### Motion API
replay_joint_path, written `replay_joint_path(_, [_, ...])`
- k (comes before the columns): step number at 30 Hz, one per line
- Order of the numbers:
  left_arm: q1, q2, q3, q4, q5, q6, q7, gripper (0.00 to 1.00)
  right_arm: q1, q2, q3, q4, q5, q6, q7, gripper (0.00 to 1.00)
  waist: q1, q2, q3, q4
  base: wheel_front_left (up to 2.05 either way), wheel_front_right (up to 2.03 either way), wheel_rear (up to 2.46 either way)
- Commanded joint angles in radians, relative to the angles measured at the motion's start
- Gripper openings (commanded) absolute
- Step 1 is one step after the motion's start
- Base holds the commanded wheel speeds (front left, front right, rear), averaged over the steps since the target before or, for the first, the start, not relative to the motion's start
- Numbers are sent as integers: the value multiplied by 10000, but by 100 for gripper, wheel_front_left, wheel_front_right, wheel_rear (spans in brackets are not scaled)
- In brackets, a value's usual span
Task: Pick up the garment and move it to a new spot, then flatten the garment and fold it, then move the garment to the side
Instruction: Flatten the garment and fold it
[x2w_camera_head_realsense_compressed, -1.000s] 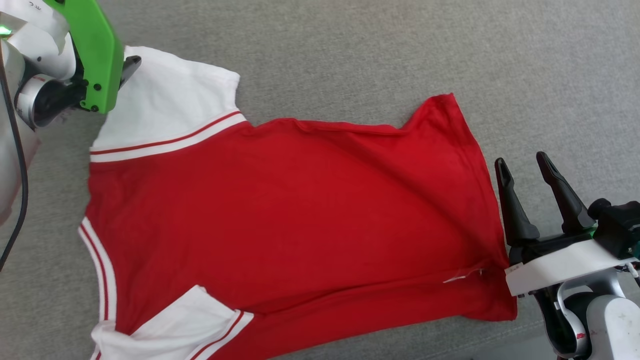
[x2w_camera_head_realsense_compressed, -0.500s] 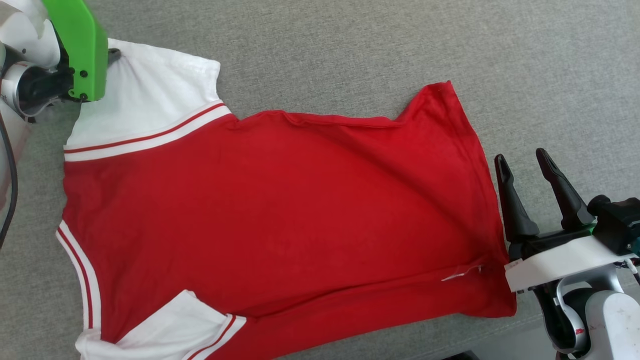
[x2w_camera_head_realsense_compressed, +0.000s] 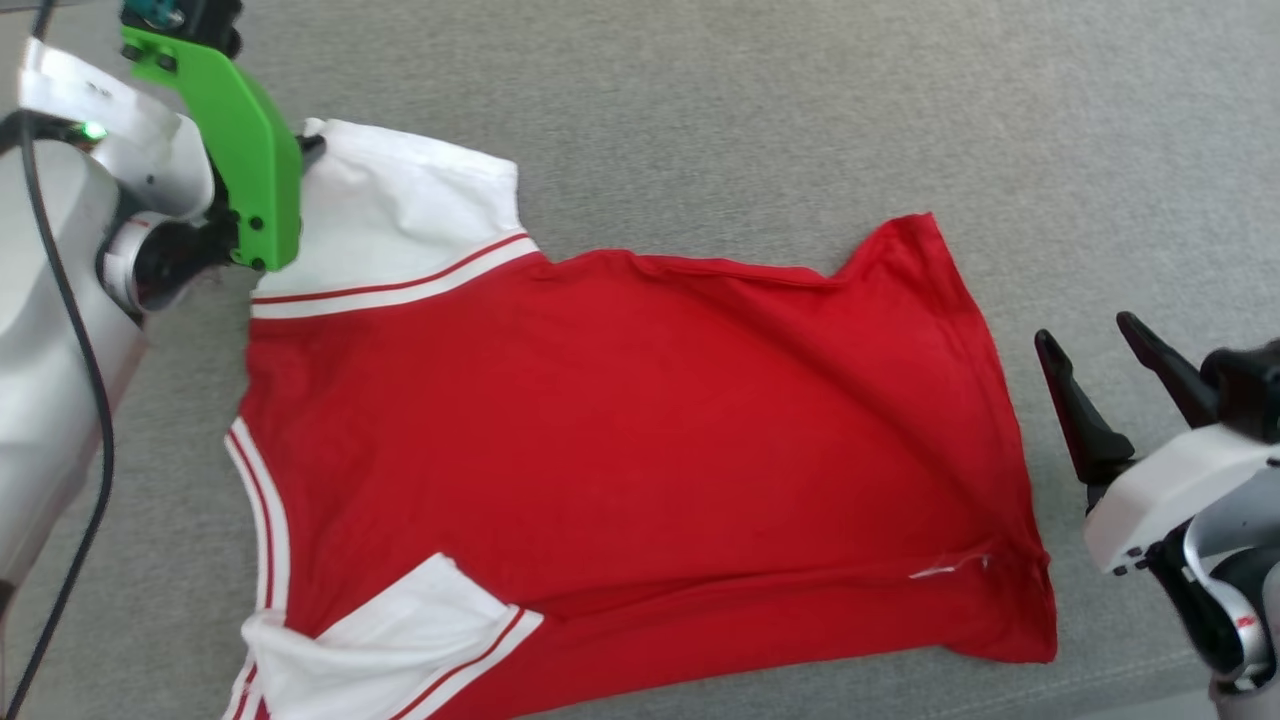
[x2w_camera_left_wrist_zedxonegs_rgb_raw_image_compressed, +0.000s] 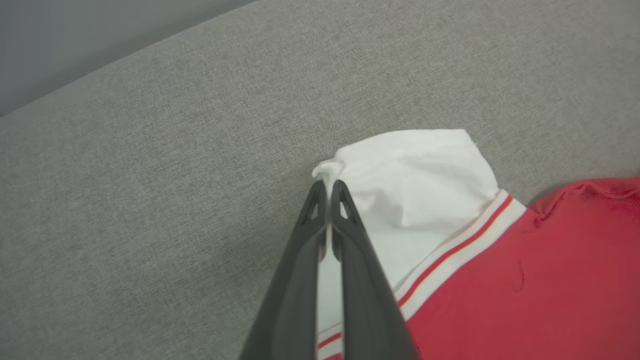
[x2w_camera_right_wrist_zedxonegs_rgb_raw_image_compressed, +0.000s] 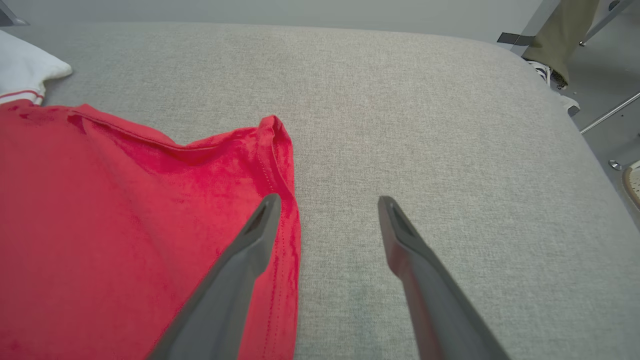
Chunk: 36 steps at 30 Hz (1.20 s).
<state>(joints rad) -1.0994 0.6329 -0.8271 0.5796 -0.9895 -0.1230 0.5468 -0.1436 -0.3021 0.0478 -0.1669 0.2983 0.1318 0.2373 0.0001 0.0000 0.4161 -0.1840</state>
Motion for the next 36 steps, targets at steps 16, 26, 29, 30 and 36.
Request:
replay_joint_path(16, [1851, 706, 187, -4656, -122, 1315, -794, 0, -3114, -2120, 1258, 1476, 2212, -11, 5003, 100, -1, 0, -31, 2012, 0, 0, 0])
replay_joint_path(26, [2247, 907, 197, -5767, -46, 1637, -1008, 0, -4136, -2691, 2181, 2705, 2069, -11, 5627, 100, -1, 0, 228, 2438, 0, 0, 0])
replay_joint_path(29, [2296, 912, 186, -5888, -27, 1663, -1059, 0, -4275, -2795, 2455, 2974, 2091, -11, 5620, 100, -1, 0, 296, 2519, 0, 0, 0])
replay_joint_path(30, [2307, 910, 182, -5914, -19, 1666, -1081, 0, -4306, -2830, 2562, 3061, 2107, -11, 5616, 100, -1, 0, 322, 2541, 0, 0, 0])
replay_joint_path(36, [2381, 913, 139, -5891, -2, 1641, -1157, 0, -4362, -2988, 3135, 3427, 2241, -11, 5455, 43, -1, 0, 431, 2610, 0, 0, 0])
